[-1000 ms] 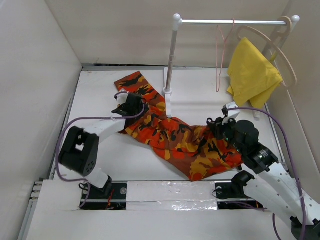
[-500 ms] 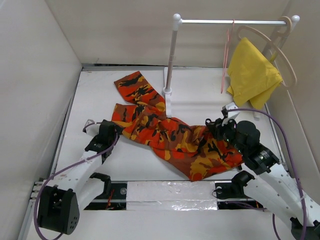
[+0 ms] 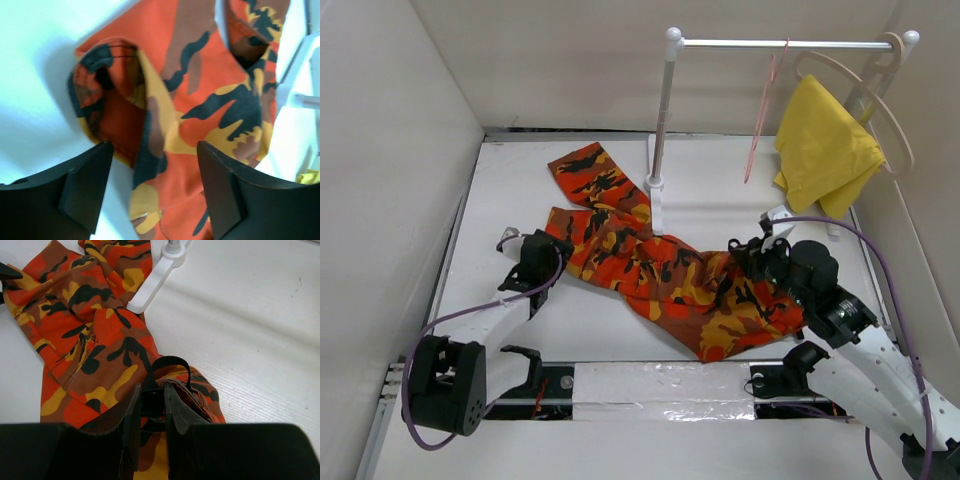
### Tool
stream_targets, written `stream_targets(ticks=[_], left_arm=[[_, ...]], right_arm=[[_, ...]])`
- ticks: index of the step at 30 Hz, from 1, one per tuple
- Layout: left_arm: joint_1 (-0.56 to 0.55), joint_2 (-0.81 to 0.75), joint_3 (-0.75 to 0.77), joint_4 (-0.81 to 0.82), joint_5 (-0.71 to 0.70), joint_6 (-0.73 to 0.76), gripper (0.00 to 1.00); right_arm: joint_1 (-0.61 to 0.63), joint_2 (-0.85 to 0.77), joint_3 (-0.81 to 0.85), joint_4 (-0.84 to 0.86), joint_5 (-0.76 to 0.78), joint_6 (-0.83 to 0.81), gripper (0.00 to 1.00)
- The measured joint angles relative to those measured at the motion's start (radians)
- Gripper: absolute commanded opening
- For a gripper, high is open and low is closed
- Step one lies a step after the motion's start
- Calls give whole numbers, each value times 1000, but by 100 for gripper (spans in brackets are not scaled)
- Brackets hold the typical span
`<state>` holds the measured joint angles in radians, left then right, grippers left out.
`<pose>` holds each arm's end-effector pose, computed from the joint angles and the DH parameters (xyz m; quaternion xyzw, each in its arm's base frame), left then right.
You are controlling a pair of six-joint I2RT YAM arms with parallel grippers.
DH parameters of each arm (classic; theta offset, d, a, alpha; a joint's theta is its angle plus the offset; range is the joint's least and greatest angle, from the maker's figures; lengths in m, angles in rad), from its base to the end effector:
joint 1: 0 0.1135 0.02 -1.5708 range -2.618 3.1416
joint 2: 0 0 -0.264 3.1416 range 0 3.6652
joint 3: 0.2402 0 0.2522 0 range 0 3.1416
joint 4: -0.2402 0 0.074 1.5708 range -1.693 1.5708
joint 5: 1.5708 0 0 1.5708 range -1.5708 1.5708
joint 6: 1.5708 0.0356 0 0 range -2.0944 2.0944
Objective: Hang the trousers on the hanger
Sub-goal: Flatten out the trousers at the center of the board.
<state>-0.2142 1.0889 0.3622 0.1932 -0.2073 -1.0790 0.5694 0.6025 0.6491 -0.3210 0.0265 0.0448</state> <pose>0.2110 -0.0384 0.1742 -0.4085 0.7628 -0.2253 0.4477 0.1267 0.0800 0.3048 -0.1990 0.7719 0.1724 0.5786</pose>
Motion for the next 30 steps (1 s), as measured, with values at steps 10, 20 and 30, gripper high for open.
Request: stream_targets(ticks=[10,20,30], left_arm=[[7,245,148,59,-19,39,0],[9,-188,364,-231,-287,177,0],[26,-446,698,-402,-491,380,0]], right_arm=[[0,55,0,10,-21,-1,0],[130,108,19,0,-114,-18,0],[740,78,272,-37,-164,51,0]])
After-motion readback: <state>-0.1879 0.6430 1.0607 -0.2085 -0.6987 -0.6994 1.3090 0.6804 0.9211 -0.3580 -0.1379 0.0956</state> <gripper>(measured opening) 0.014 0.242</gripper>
